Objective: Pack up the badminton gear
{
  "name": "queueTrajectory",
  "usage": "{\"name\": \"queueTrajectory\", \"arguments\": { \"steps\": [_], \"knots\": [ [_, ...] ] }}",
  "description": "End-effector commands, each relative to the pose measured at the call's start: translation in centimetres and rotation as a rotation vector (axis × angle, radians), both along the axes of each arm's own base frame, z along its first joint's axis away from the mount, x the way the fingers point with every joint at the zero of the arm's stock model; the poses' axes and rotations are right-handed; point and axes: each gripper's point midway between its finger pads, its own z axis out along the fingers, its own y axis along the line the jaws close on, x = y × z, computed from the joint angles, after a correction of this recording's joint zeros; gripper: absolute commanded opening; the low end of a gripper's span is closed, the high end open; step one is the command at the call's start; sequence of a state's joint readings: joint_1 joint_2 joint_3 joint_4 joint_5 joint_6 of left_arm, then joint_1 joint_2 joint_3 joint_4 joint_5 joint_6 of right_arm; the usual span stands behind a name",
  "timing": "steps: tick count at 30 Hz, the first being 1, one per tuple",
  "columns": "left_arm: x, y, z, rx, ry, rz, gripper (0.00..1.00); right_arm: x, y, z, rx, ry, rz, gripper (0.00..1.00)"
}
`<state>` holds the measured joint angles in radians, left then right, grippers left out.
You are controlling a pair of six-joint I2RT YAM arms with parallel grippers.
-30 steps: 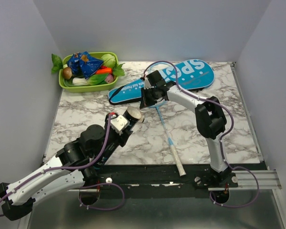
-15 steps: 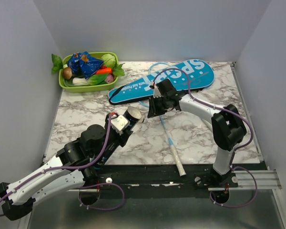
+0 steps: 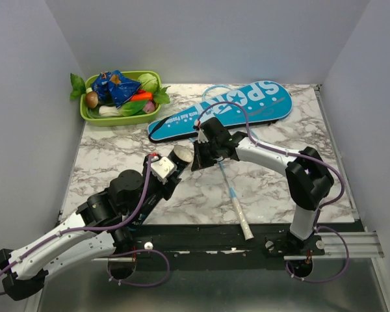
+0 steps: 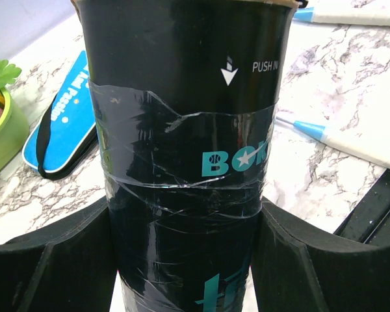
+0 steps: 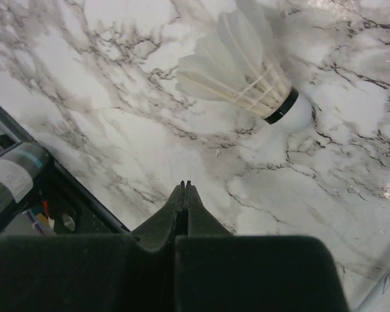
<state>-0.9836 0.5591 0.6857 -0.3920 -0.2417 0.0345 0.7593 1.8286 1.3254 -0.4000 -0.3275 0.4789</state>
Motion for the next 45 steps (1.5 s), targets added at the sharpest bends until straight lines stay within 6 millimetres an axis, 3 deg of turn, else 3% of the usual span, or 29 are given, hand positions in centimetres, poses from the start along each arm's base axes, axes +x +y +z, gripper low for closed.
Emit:
{"name": "queueTrajectory", "arguments": {
  "steps": [1, 14, 19, 21, 26, 29, 31, 33, 34, 35, 36, 37, 38, 40, 42, 45],
  "knots": [
    [0.1, 0.0, 1.3, -0.043, -0.021, 0.006, 0.00, 0.7, -1.1, -4.2, -0.088, 0.055, -0.099, 0.01],
    [0.1, 0.0, 1.1, -0.033, -0.017, 0.007, 0.00, 4.6, -0.7, -7.1, -0.169, 0.046, -0.249, 0.01],
    [0.2, 0.0, 1.0, -0.031, -0.018, 0.008, 0.00, 9.0, -2.3, -8.4, -0.212, 0.015, -0.388, 0.01],
    [0.2, 0.0, 0.9, -0.027, -0.016, 0.009, 0.00, 11.8, -3.8, -7.9, -0.237, -0.016, -0.469, 0.01],
    [0.2, 0.0, 0.9, -0.027, -0.016, 0.009, 0.00, 15.0, -4.6, -6.4, -0.219, -0.068, -0.520, 0.00],
    [0.2, 0.0, 1.0, -0.029, -0.020, 0.006, 0.00, 15.0, -3.6, -4.9, -0.161, -0.082, -0.475, 0.00],
    [0.2, -0.1, 1.0, -0.028, -0.019, 0.004, 0.00, 13.8, -3.3, -5.1, -0.132, -0.066, -0.439, 0.01],
    [0.1, -0.1, 1.1, -0.032, -0.019, 0.003, 0.00, 13.1, -3.2, -3.5, -0.093, -0.082, -0.428, 0.01],
    [0.1, -0.1, 1.1, -0.030, -0.019, 0.001, 0.00, 12.0, -3.6, -4.2, -0.104, -0.067, -0.418, 0.01],
    [0.1, -0.1, 1.1, -0.030, -0.019, 0.001, 0.00, 11.5, -3.6, -3.8, -0.096, -0.072, -0.413, 0.04],
    [0.1, -0.2, 1.1, -0.030, -0.019, 0.000, 0.00, 11.0, -3.0, -2.1, -0.055, -0.097, -0.400, 0.09],
    [0.1, -0.1, 1.1, -0.030, -0.020, -0.001, 0.00, 10.0, -3.3, -2.6, -0.058, -0.085, -0.389, 0.22],
    [0.1, -0.1, 1.2, -0.033, -0.022, -0.002, 0.00, 9.6, -2.9, -2.1, -0.040, -0.090, -0.379, 0.28],
    [0.1, -0.1, 1.2, -0.033, -0.022, 0.001, 0.00, 8.7, -1.6, -0.7, 0.015, -0.101, -0.335, 0.33],
    [0.1, -0.1, 1.3, -0.034, -0.023, 0.001, 0.00, 8.4, -0.3, 0.5, 0.058, -0.115, -0.299, 0.33],
    [0.1, 0.0, 1.3, -0.039, -0.023, 0.003, 0.00, 8.9, 1.1, 1.8, 0.088, -0.132, -0.285, 0.18]
  ]
}}
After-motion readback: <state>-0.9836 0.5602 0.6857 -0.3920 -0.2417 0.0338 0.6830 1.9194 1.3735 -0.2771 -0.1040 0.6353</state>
